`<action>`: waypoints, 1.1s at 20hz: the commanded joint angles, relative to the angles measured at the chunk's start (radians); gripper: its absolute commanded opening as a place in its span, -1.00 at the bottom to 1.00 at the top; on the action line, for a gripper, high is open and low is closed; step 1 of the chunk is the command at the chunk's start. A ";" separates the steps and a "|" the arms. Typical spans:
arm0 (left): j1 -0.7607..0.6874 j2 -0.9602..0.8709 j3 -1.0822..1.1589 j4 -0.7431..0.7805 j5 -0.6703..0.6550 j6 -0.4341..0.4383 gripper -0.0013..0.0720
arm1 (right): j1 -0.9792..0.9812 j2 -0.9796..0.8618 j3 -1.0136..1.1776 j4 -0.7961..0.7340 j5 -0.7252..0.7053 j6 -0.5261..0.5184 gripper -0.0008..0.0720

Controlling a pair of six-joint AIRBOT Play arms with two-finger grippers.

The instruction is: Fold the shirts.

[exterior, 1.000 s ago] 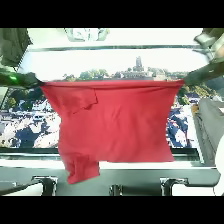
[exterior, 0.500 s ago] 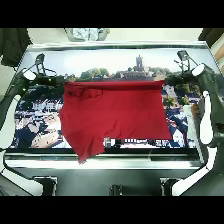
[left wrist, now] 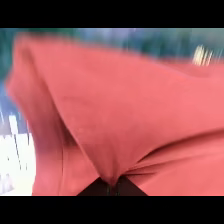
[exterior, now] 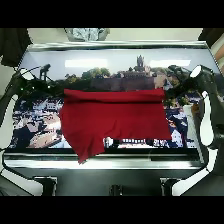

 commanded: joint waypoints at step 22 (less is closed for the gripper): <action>0.103 0.293 -0.425 -0.009 -0.225 -0.023 0.51 | -0.107 0.187 -0.209 -0.014 0.310 0.046 0.56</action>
